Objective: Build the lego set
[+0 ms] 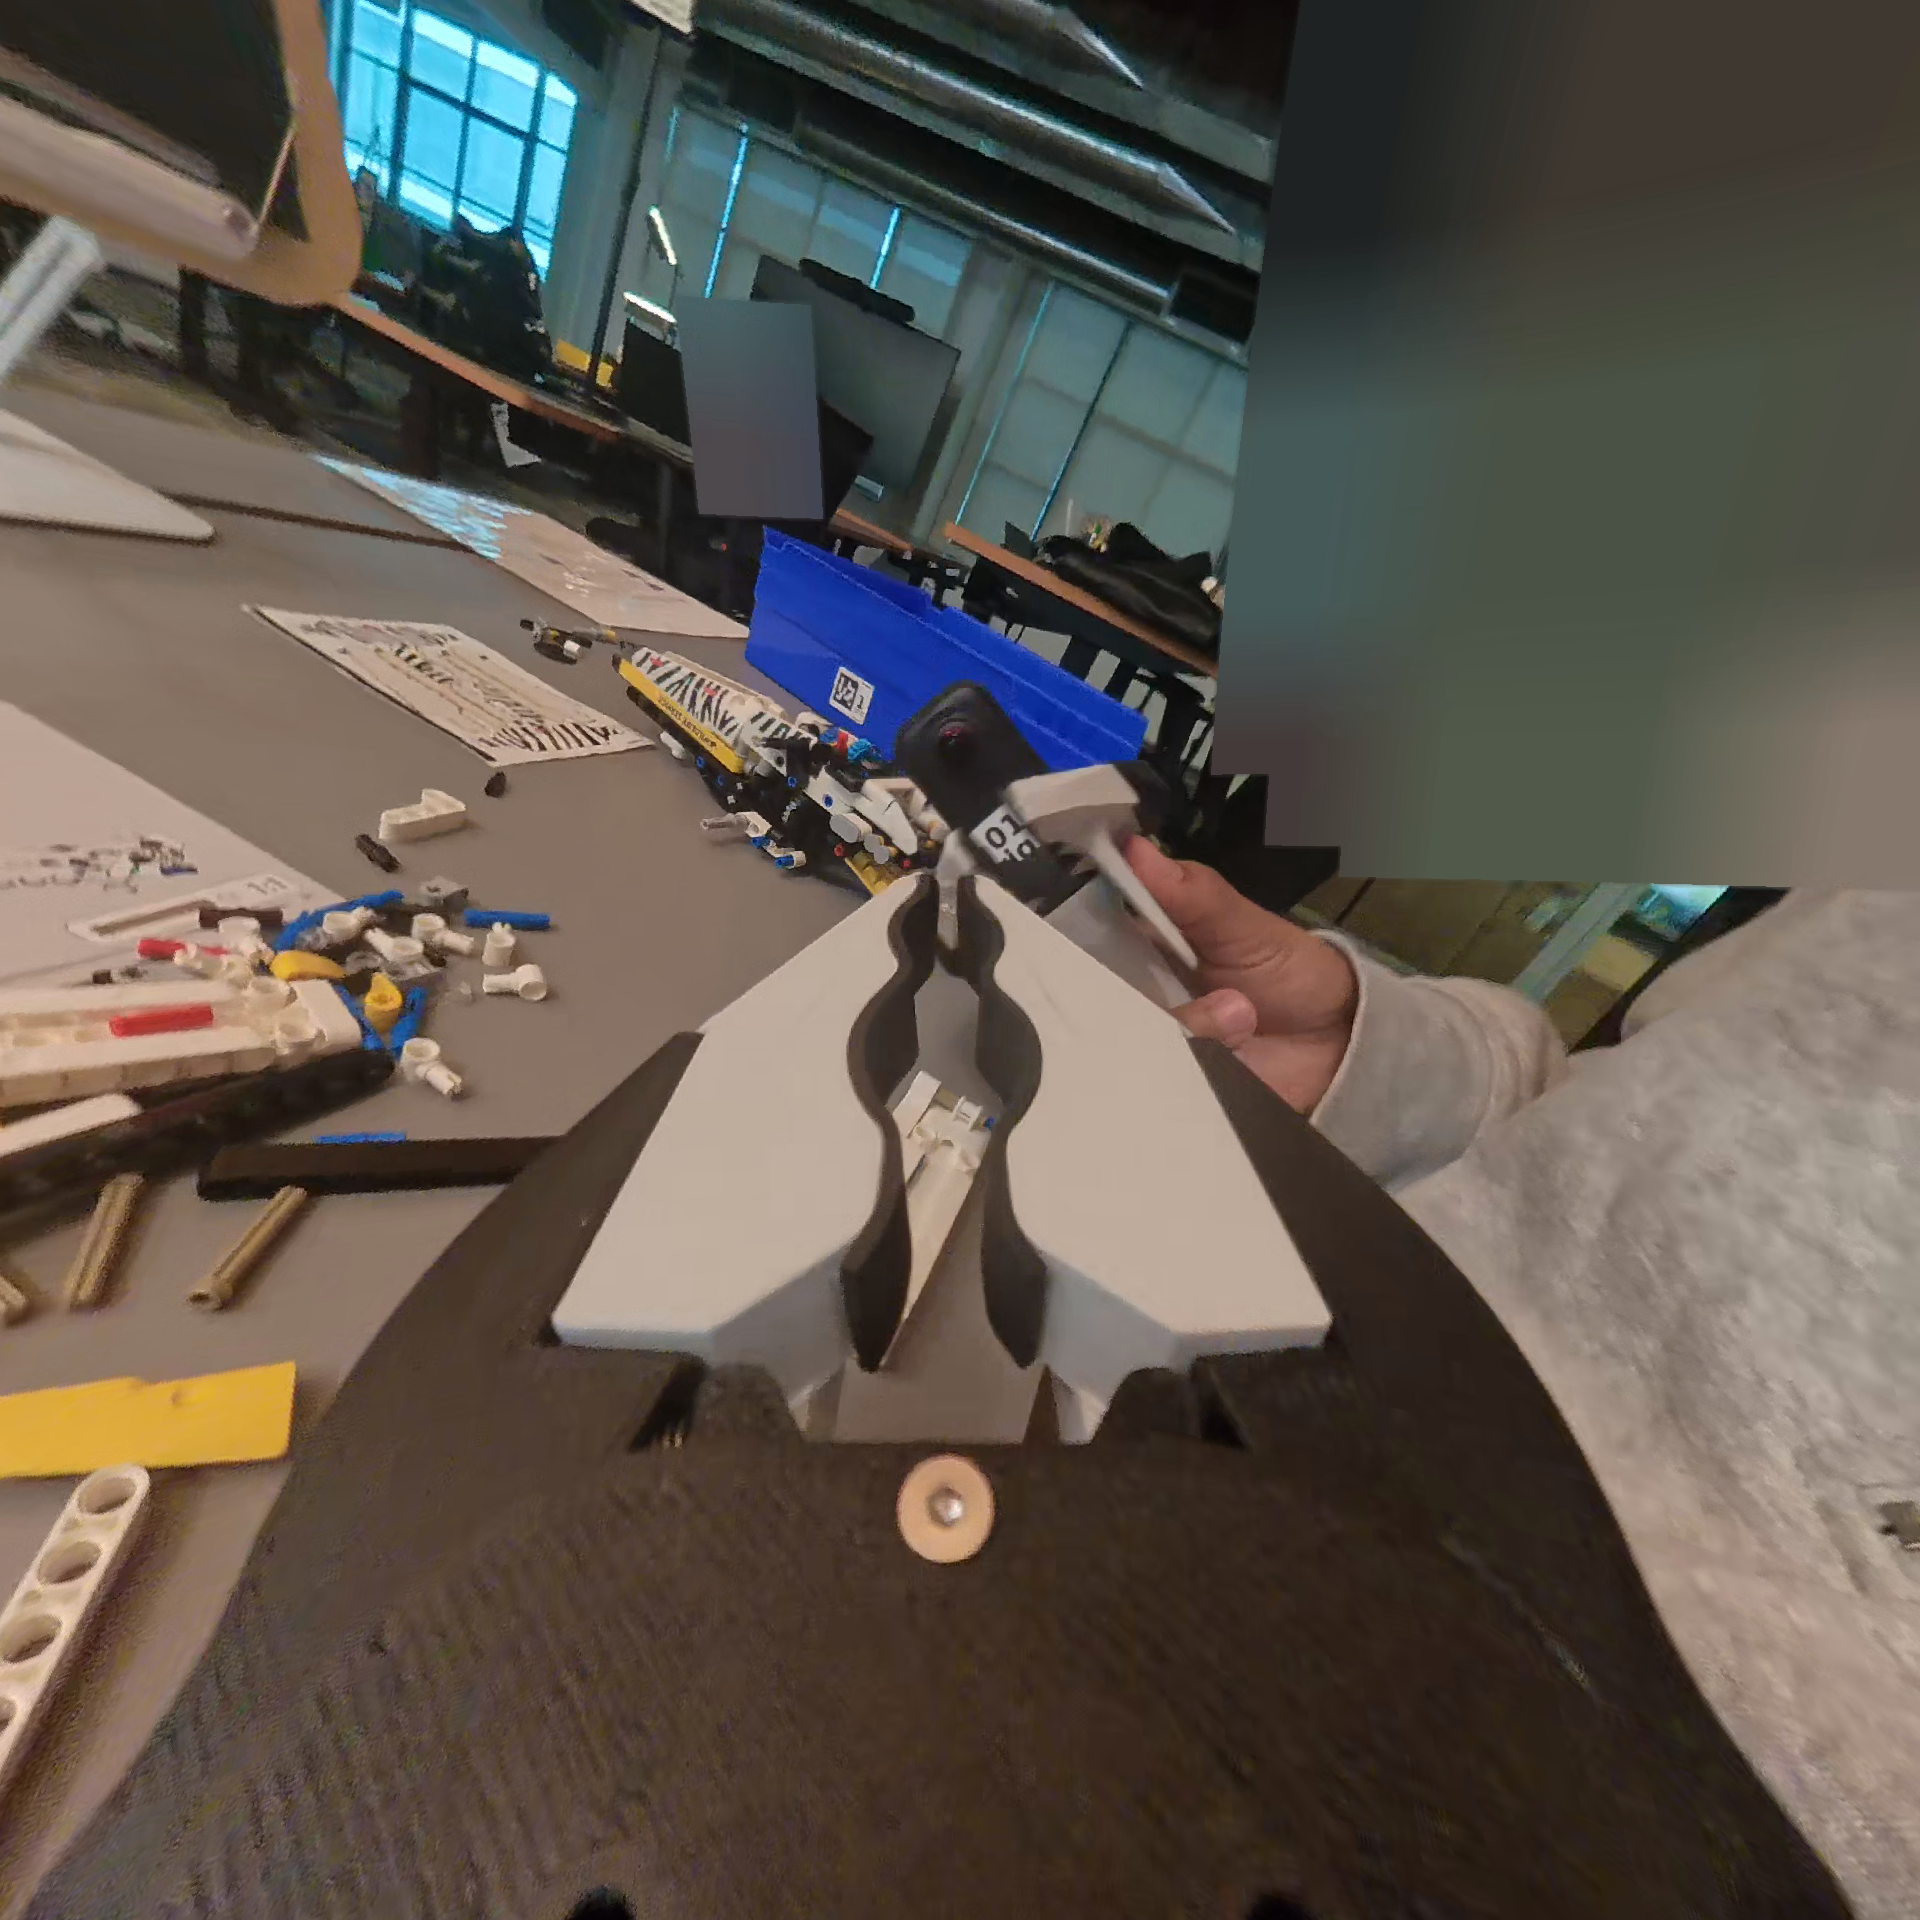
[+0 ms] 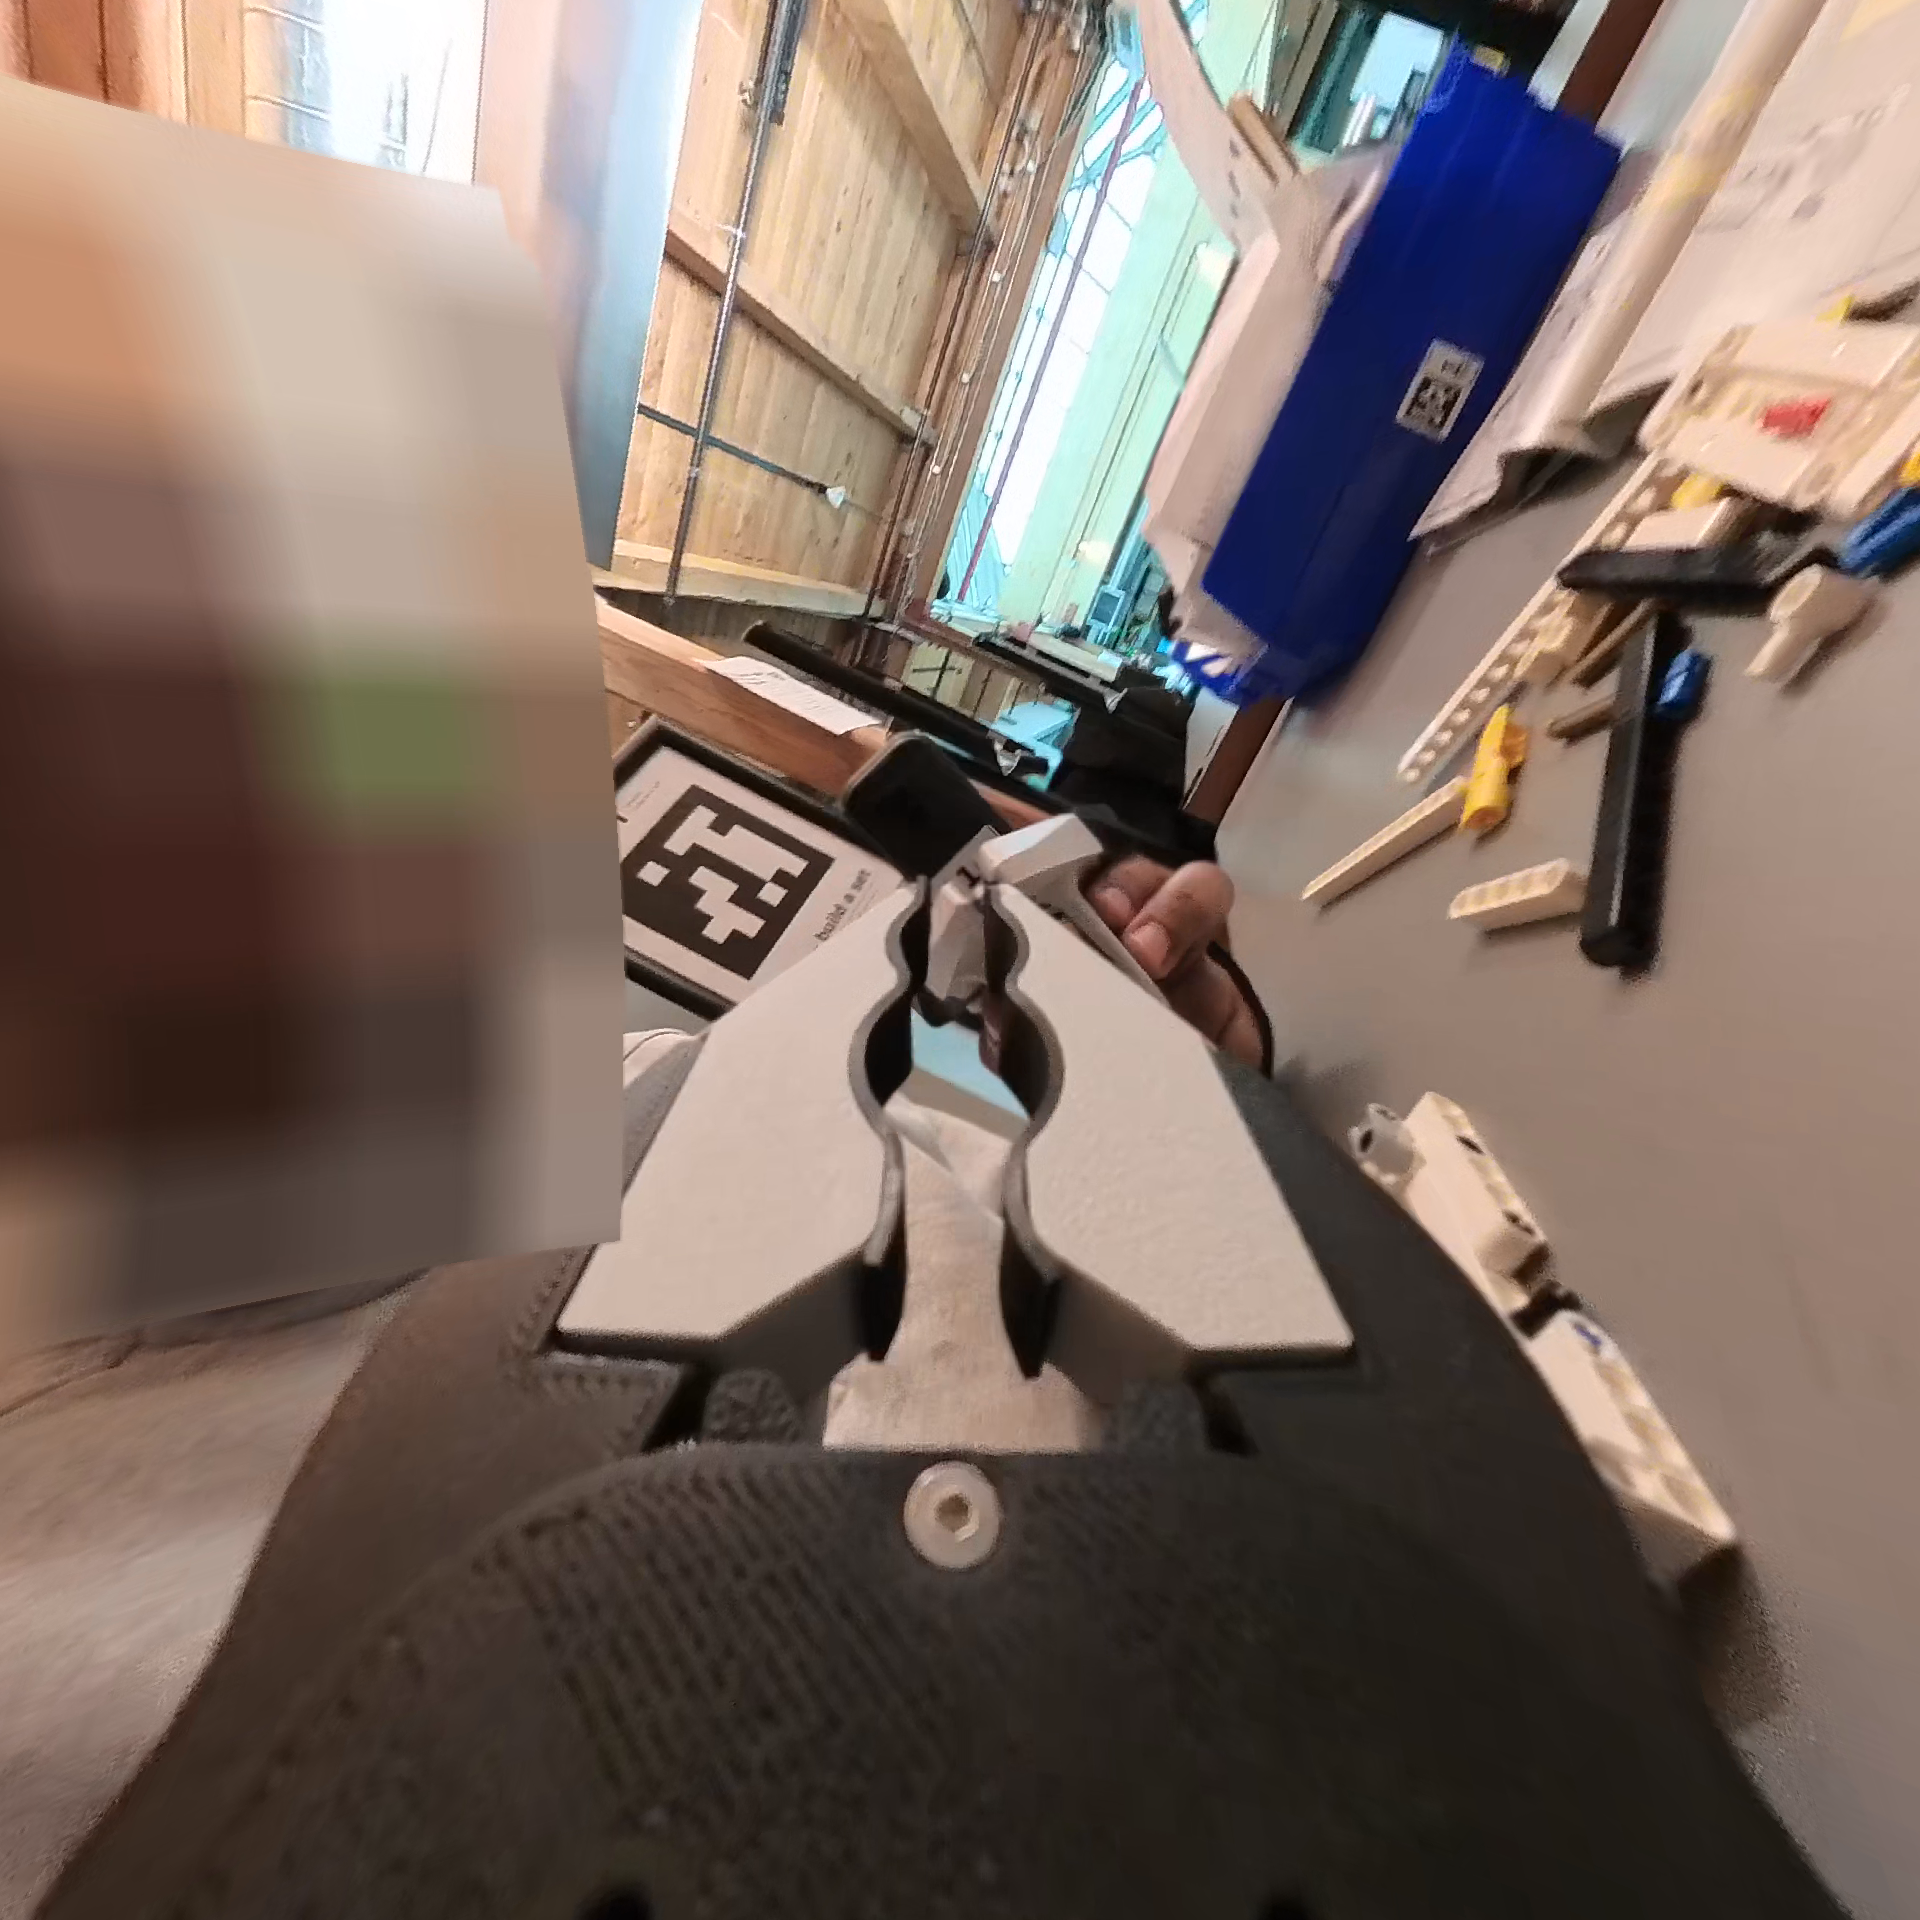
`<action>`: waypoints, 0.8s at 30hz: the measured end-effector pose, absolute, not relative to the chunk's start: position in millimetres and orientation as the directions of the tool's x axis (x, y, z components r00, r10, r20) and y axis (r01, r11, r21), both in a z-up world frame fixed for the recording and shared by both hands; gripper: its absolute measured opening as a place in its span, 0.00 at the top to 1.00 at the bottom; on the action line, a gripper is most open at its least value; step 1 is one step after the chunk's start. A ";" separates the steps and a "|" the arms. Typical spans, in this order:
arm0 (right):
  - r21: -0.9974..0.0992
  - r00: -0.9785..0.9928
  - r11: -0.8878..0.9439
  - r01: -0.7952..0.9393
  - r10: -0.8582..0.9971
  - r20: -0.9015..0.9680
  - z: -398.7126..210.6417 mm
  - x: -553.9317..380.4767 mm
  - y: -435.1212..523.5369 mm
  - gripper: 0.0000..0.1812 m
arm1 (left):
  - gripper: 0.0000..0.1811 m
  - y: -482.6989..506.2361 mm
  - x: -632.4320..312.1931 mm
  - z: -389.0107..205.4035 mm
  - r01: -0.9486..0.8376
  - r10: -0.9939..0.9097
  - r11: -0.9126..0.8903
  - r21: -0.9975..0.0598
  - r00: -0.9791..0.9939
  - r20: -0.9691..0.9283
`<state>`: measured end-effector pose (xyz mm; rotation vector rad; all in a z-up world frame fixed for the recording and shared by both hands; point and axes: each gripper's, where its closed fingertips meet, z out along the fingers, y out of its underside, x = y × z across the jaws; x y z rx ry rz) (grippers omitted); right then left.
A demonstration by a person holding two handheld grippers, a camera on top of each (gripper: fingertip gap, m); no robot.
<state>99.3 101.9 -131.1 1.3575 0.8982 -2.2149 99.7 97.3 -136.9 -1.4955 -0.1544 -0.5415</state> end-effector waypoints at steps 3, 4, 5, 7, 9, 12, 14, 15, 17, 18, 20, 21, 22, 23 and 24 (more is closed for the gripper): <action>-0.414 -0.568 -0.734 0.539 0.046 -0.821 -110.7 108.1 107.4 0.97 | 1.00 97.8 93.4 -138.9 0.550 -0.267 -0.032 -0.834 0.800 0.538; -0.467 -0.597 -0.724 0.507 0.095 -0.796 -106.7 110.5 106.2 0.97 | 1.00 97.7 93.3 -138.4 0.585 -0.288 -0.038 -0.810 0.770 0.570; -0.536 -0.614 -0.697 0.476 0.173 -0.770 -106.6 111.6 103.5 0.97 | 1.00 97.3 94.4 -137.3 0.609 -0.311 -0.045 -0.792 0.745 0.591; -0.682 -0.608 -0.593 0.429 0.369 -0.703 -116.7 110.5 98.1 0.97 | 1.00 96.9 96.3 -136.6 0.619 -0.333 -0.054 -0.784 0.729 0.598; -0.786 -0.582 -0.473 0.398 0.533 -0.615 -127.9 109.0 98.4 0.98 | 1.00 97.0 100.2 -136.9 0.597 -0.339 -0.061 -0.800 0.741 0.579; -0.851 -0.575 -0.368 0.374 0.628 -0.524 -131.8 111.7 101.1 0.97 | 1.00 98.4 108.6 -138.7 0.547 -0.343 -0.079 -0.834 0.770 0.537; -0.866 -0.573 -0.308 0.393 0.655 -0.493 -137.4 115.4 100.9 0.97 | 1.00 99.3 114.2 -139.3 0.515 -0.348 -0.086 -0.853 0.786 0.510; -0.873 -0.572 -0.276 0.402 0.669 -0.475 -141.1 117.1 100.5 0.96 | 1.00 99.5 117.3 -139.1 0.503 -0.355 -0.087 -0.860 0.791 0.498; -0.887 -0.576 -0.214 0.410 0.693 -0.433 -147.4 120.6 98.6 0.96 | 1.00 100.3 123.0 -138.5 0.485 -0.372 -0.090 -0.870 0.794 0.482; -0.893 -0.578 -0.189 0.409 0.703 -0.414 -149.4 121.9 97.5 0.95 | 1.00 100.9 125.3 -139.1 0.478 -0.375 -0.095 -0.873 0.795 0.476; -0.903 -0.591 -0.153 0.400 0.710 -0.383 -150.3 124.4 94.6 0.95 | 1.00 101.8 129.1 -139.2 0.466 -0.386 -0.100 -0.879 0.796 0.466; -0.908 -0.600 -0.142 0.394 0.708 -0.372 -149.6 125.7 93.3 0.95 | 1.00 102.3 130.4 -139.3 0.462 -0.390 -0.103 -0.881 0.796 0.463; -0.912 -0.608 -0.135 0.386 0.707 -0.362 -148.3 126.6 92.4 0.95 | 1.00 103.2 131.3 -139.4 0.460 -0.393 -0.106 -0.882 0.795 0.462; -0.917 -0.613 -0.132 0.377 0.707 -0.354 -146.9 127.0 92.3 0.95 | 1.00 104.2 132.1 -139.4 0.460 -0.396 -0.110 -0.881 0.793 0.463; -0.920 -0.613 -0.132 0.369 0.709 -0.348 -145.6 127.2 93.3 0.95 | 1.00 104.9 132.4 -138.7 0.465 -0.401 -0.109 -0.879 0.788 0.467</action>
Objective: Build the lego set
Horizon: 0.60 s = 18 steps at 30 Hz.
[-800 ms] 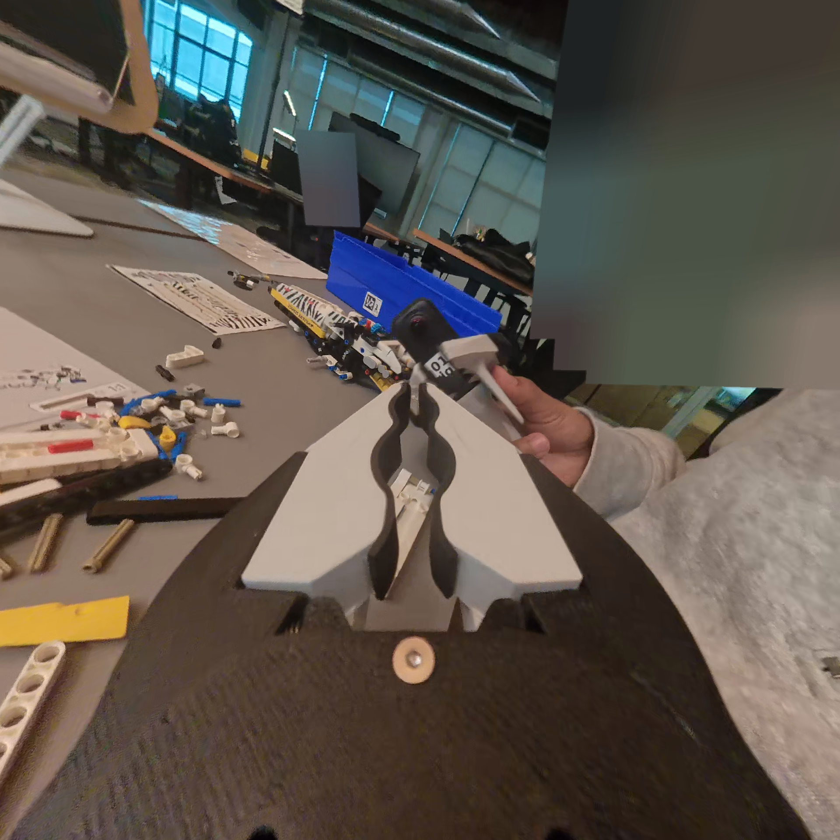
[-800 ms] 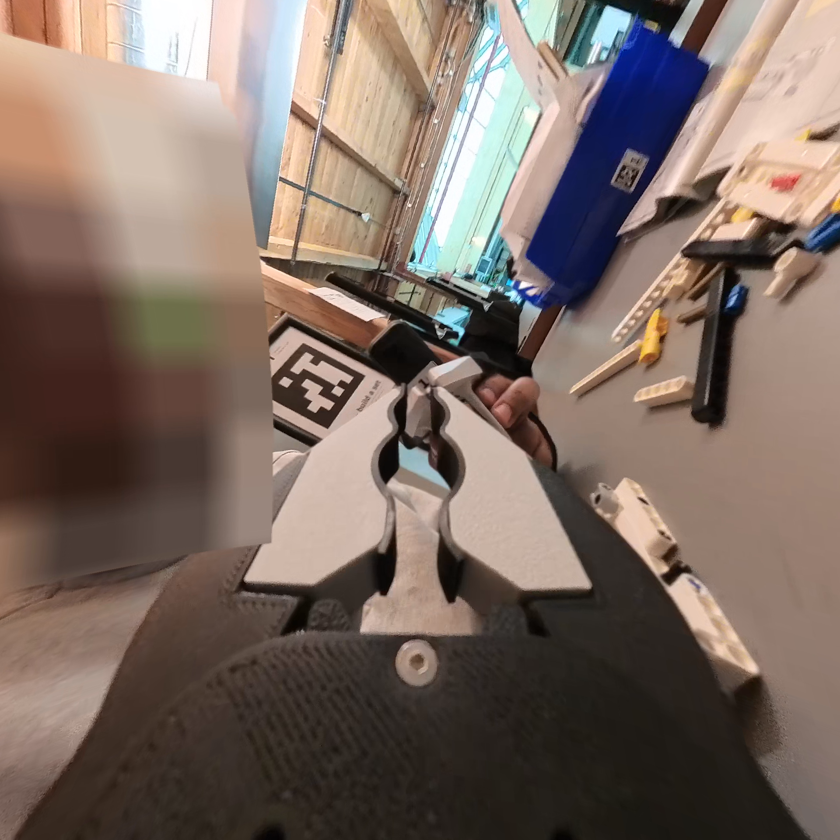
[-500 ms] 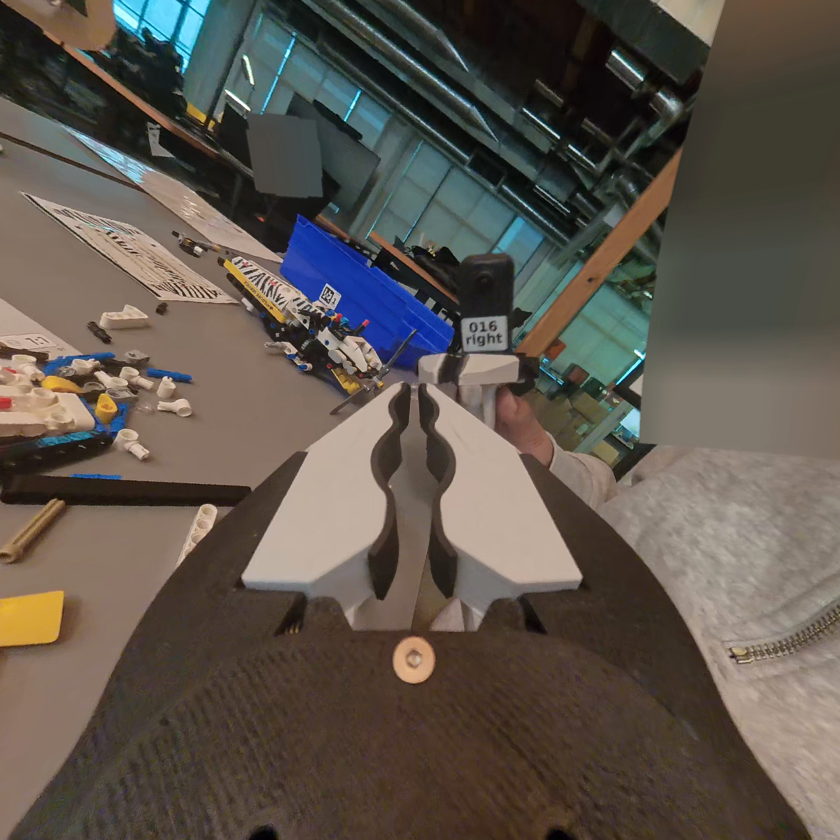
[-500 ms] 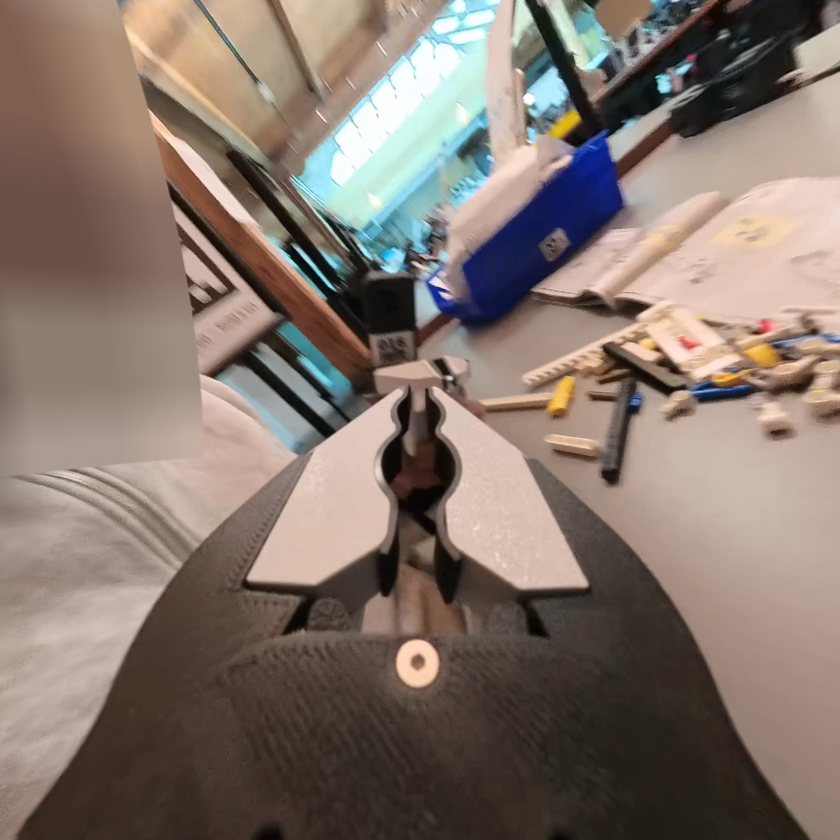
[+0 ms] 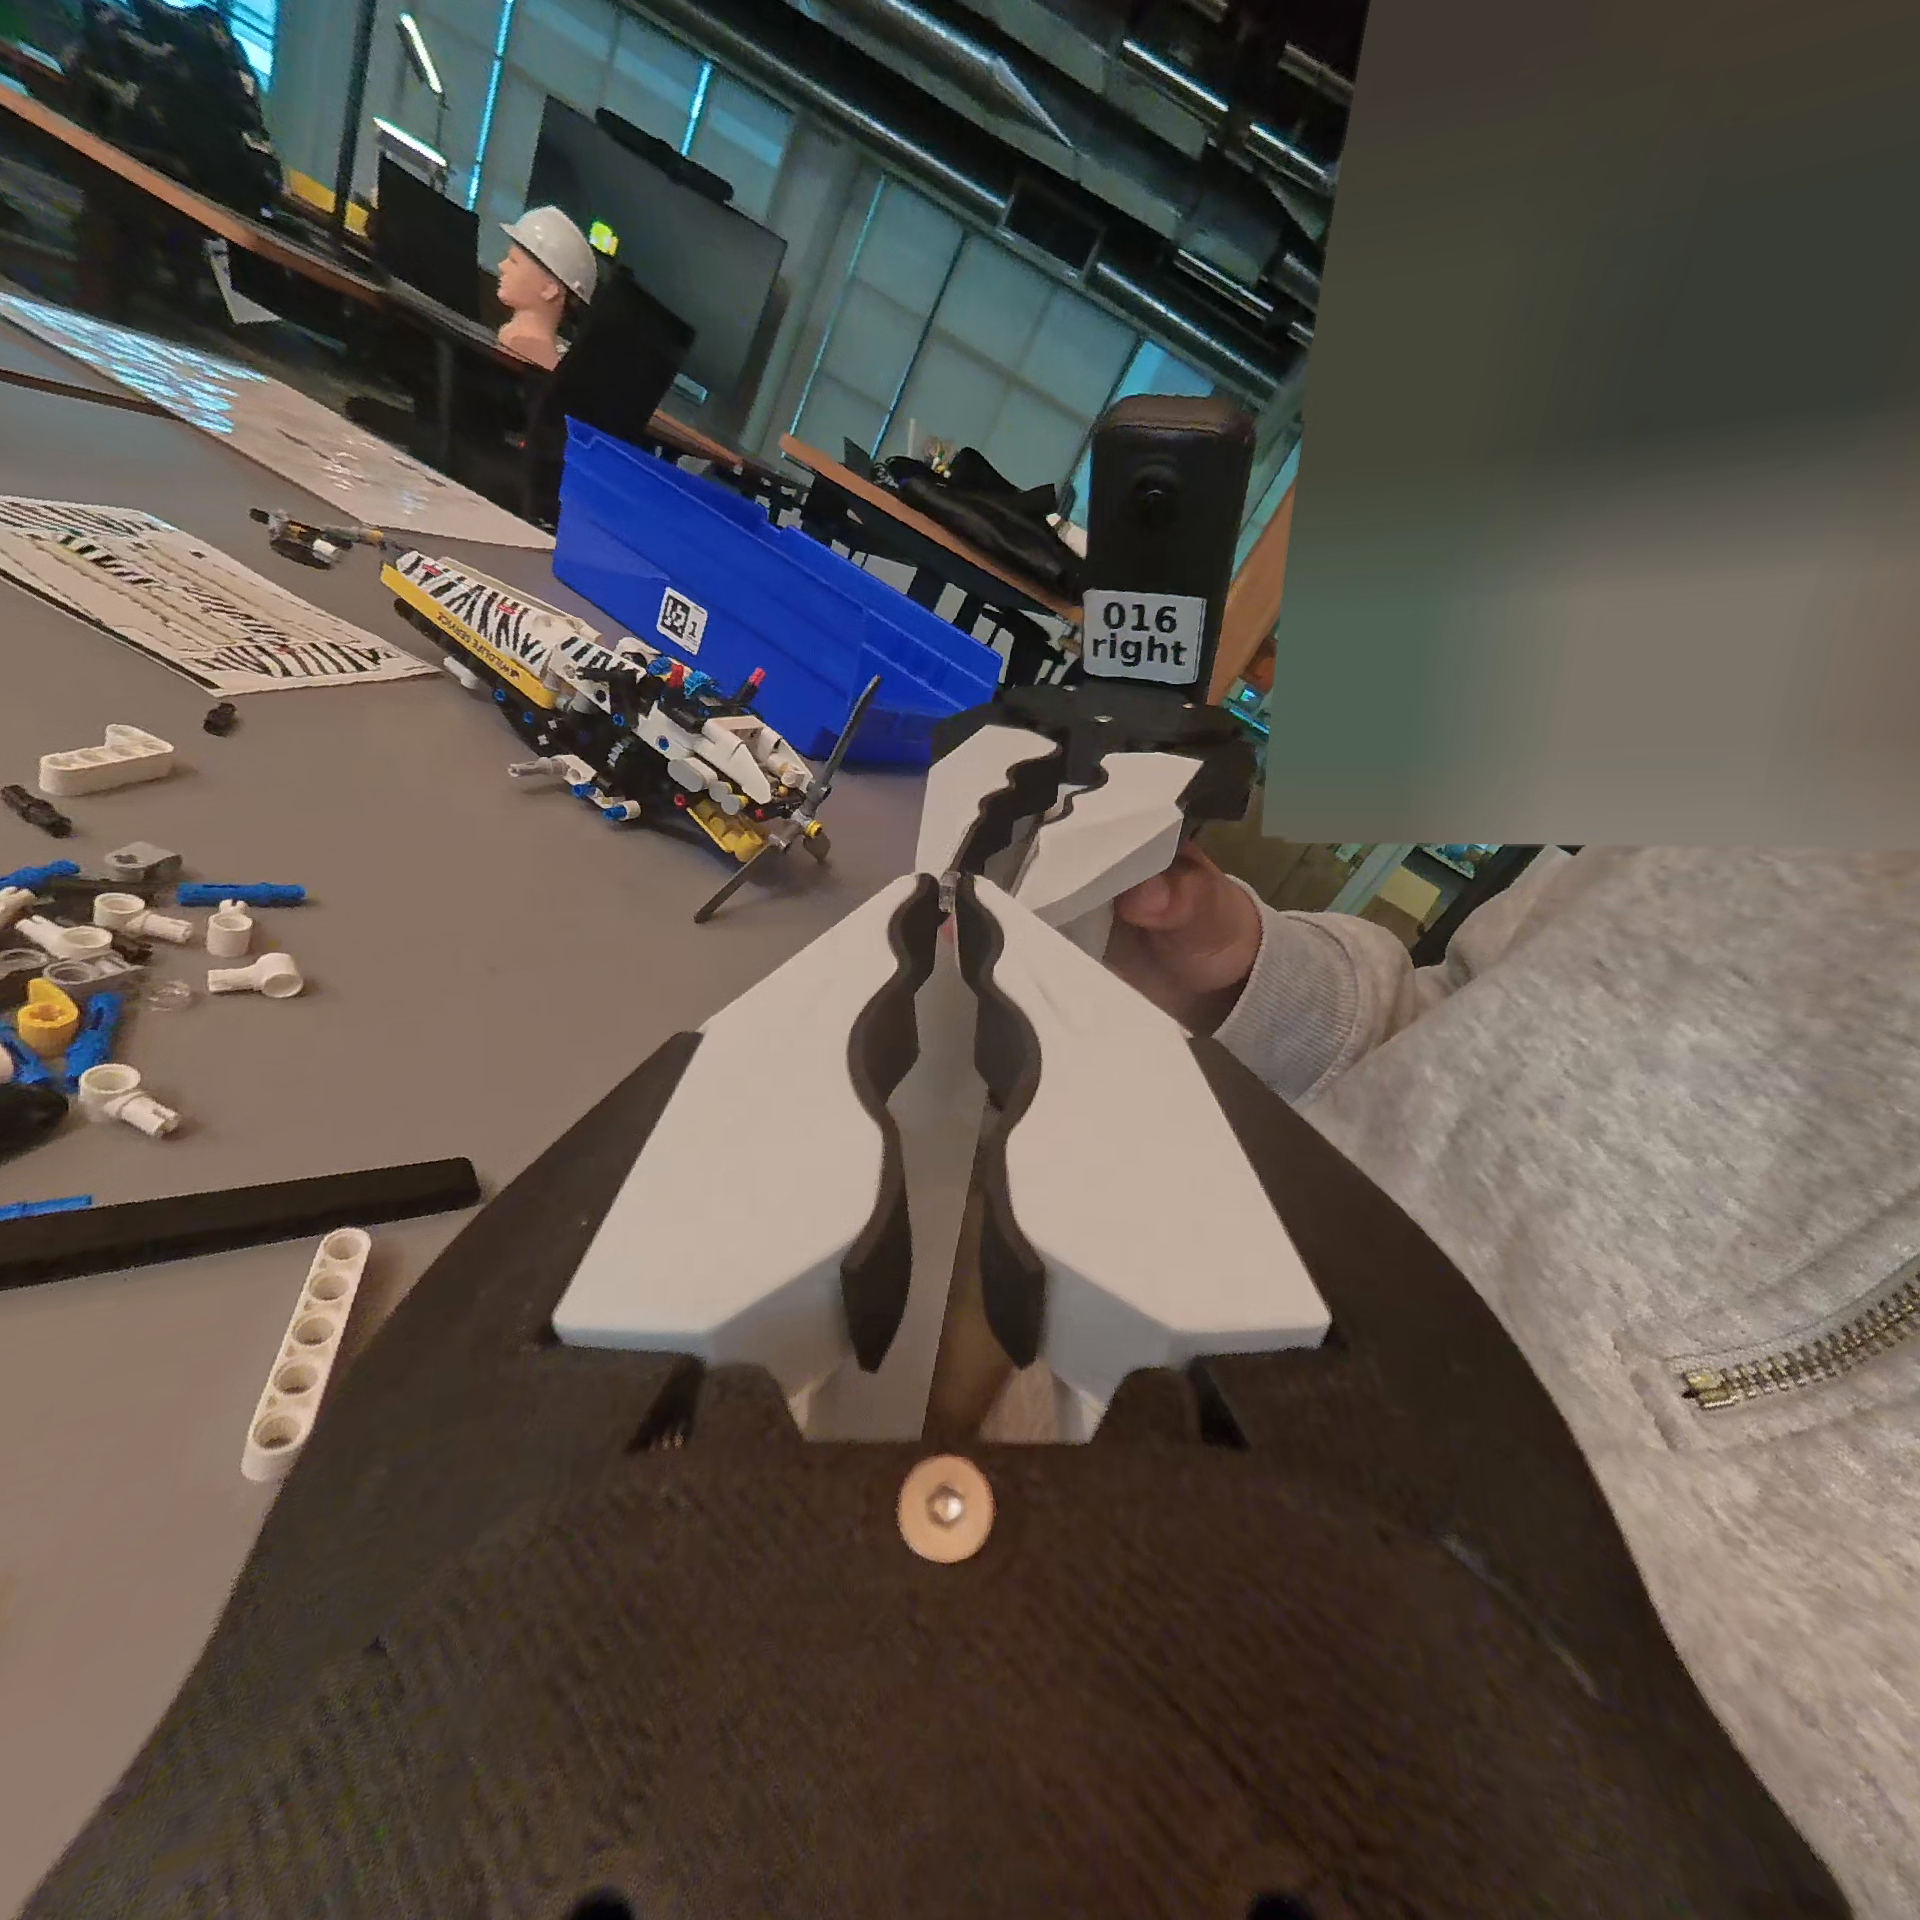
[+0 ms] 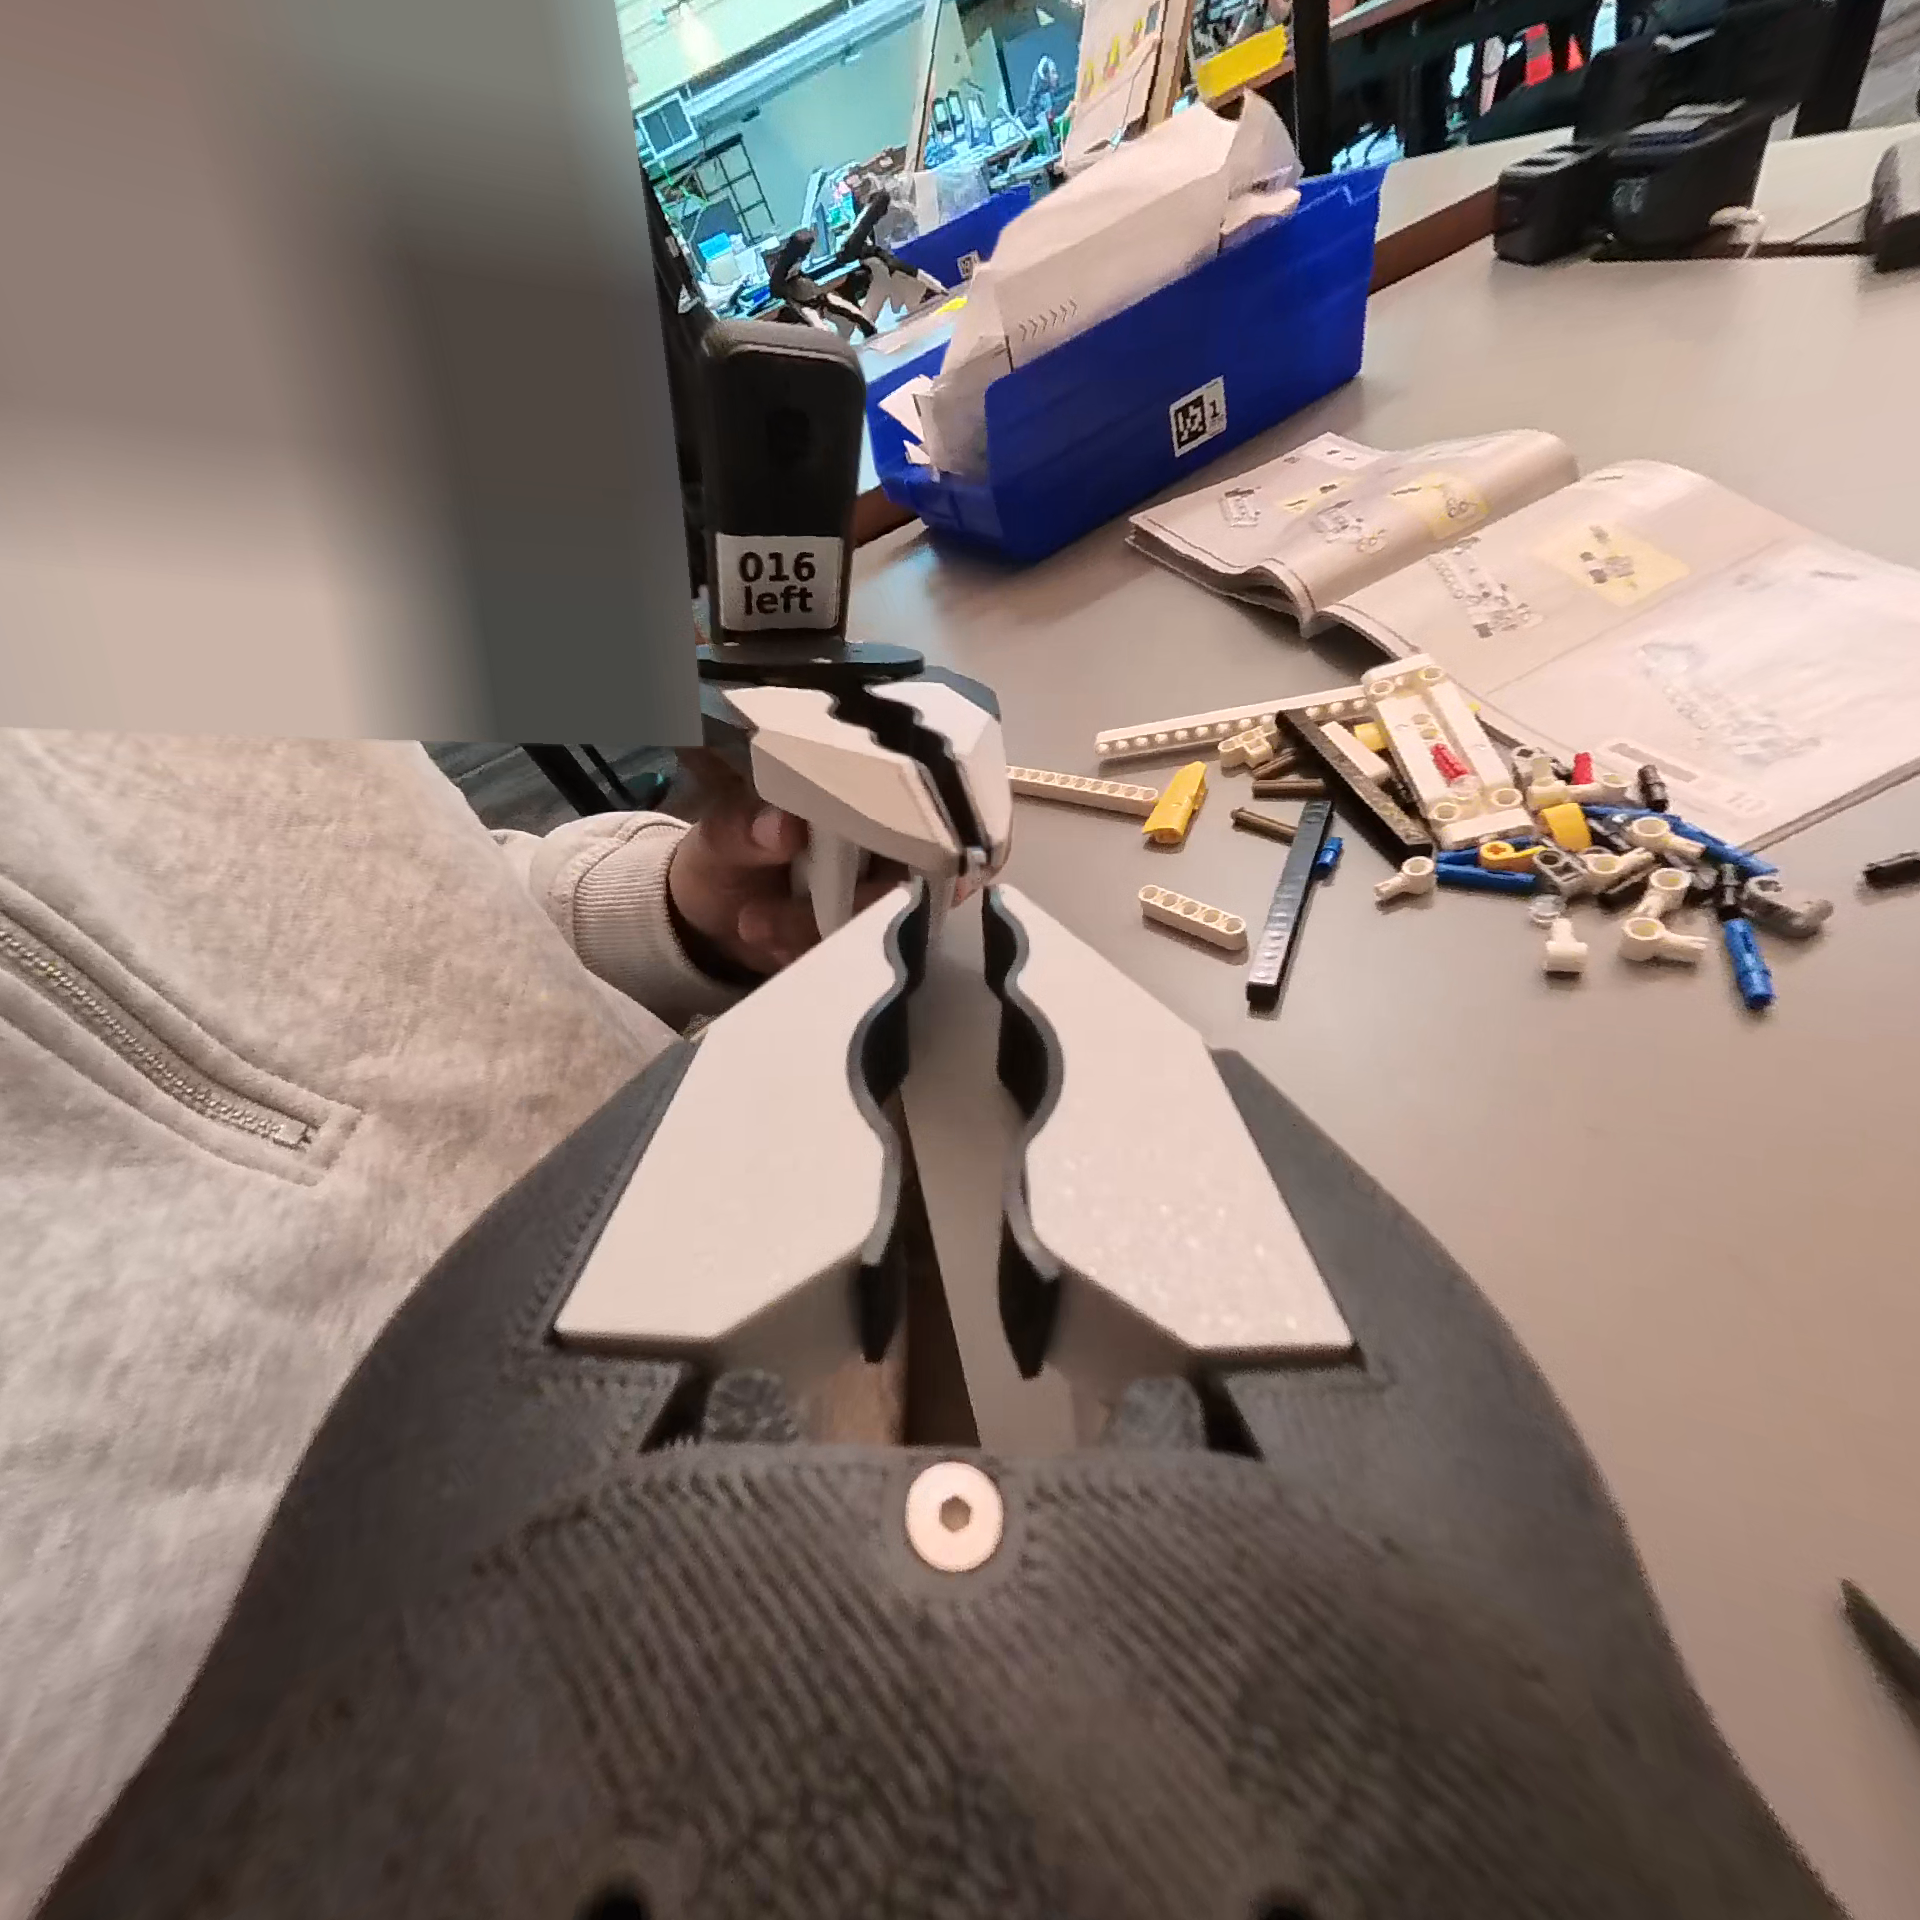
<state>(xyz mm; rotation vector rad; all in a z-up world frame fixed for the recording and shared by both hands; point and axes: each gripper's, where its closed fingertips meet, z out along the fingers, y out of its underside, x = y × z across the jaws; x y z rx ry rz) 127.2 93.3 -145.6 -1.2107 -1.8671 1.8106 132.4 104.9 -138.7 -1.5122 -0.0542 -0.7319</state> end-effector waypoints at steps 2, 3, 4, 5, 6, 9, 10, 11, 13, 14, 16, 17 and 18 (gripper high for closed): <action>-0.925 -0.616 -0.134 0.356 0.710 -0.341 -143.6 127.6 95.6 0.96 | 1.00 105.8 133.3 -137.7 0.473 -0.409 -0.110 -0.874 0.780 0.474; -0.926 -0.617 -0.141 0.349 0.709 -0.341 -142.2 127.8 96.9 0.96 | 1.00 106.3 134.2 -138.2 0.472 -0.412 -0.115 -0.874 0.778 0.474; -0.927 -0.617 -0.150 0.343 0.708 -0.343 -140.6 127.9 98.4 0.96 | 1.00 106.6 135.5 -138.4 0.470 -0.417 -0.117 -0.875 0.776 0.473; -0.928 -0.620 -0.157 0.339 0.705 -0.345 -139.4 128.6 99.2 0.97 | 1.00 106.9 136.4 -138.2 0.468 -0.419 -0.117 -0.876 0.776 0.471; -0.928 -0.623 -0.159 0.338 0.701 -0.347 -138.9 129.5 99.6 0.97 | 1.00 107.2 137.1 -138.1 0.467 -0.421 -0.117 -0.876 0.776 0.470; -0.931 -0.629 -0.151 0.331 0.700 -0.337 -139.1 132.3 100.6 0.97 | 1.00 108.1 140.1 -138.4 0.469 -0.433 -0.126 -0.874 0.767 0.474; -0.934 -0.631 -0.145 0.327 0.702 -0.330 -139.2 133.5 101.0 0.97 | 1.00 108.3 141.5 -138.6 0.472 -0.440 -0.134 -0.871 0.760 0.479; -0.936 -0.632 -0.139 0.324 0.704 -0.324 -139.6 134.7 101.9 0.98 | 1.00 108.4 143.5 -139.0 0.474 -0.450 -0.145 -0.868 0.750 0.485; -0.935 -0.630 -0.127 0.330 0.708 -0.319 -141.7 138.0 104.4 0.99 | 0.99 110.5 145.9 -142.2 0.466 -0.443 -0.169 -0.868 0.751 0.490; -0.934 -0.628 -0.125 0.334 0.710 -0.319 -142.5 140.0 106.5 0.99 | 0.99 111.8 147.2 -143.9 0.453 -0.438 -0.177 -0.874 0.759 0.482; -0.931 -0.615 -0.122 0.343 0.721 -0.321 -144.9 144.2 113.5 0.99 | 0.96 114.6 149.3 -147.1 0.427 -0.423 -0.190 -0.884 0.777 0.466; -0.929 -0.604 -0.117 0.351 0.730 -0.320 -147.1 146.2 118.1 0.99 | 0.94 116.4 149.6 -148.1 0.420 -0.415 -0.194 -0.887 0.784 0.462; -0.926 -0.590 -0.110 0.361 0.742 -0.318 -150.1 148.3 123.5 0.99 | 0.92 118.1 149.6 -148.9 0.417 -0.408 -0.197 -0.888 0.788 0.461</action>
